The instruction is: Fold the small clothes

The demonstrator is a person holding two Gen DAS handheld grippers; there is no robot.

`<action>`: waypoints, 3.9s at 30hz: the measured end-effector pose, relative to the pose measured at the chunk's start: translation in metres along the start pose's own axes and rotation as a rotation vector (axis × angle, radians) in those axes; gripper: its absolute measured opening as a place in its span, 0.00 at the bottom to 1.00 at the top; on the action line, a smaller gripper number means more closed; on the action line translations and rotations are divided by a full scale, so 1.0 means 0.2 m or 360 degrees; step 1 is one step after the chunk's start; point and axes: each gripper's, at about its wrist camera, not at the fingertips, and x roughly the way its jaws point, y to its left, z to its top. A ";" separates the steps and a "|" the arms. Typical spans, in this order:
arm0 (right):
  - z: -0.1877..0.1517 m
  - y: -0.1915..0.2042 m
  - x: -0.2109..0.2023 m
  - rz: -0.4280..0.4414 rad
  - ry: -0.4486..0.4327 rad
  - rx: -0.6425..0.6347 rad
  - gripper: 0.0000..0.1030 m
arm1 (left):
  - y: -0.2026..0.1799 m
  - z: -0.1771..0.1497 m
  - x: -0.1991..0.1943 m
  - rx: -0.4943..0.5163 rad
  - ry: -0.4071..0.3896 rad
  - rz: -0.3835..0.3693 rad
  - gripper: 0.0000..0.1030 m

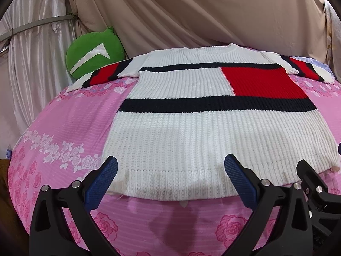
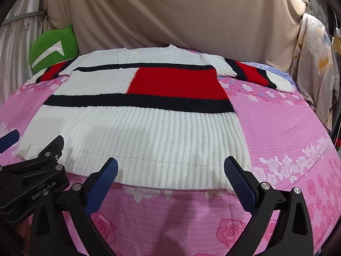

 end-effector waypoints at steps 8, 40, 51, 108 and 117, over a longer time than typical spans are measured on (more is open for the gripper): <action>0.00 -0.01 0.00 0.0021 0.0003 0.0017 0.95 | -0.01 0.00 -0.02 0.0010 -0.0019 0.0018 0.95; -0.01 -0.01 0.00 0.0019 0.0002 0.0019 0.95 | -0.01 0.00 -0.02 0.0010 -0.0019 0.0016 0.95; -0.01 -0.01 0.01 0.0019 0.0002 0.0018 0.95 | -0.01 0.00 -0.02 0.0010 -0.0019 0.0016 0.95; 0.80 -2.26 1.16 -0.0035 0.0062 0.1373 0.90 | 0.43 0.50 0.32 -0.0119 0.0018 0.0131 0.95; 1.10 -2.18 1.32 0.0150 -0.0021 0.1418 0.11 | 0.42 0.66 0.58 -0.0069 0.0104 0.0036 0.95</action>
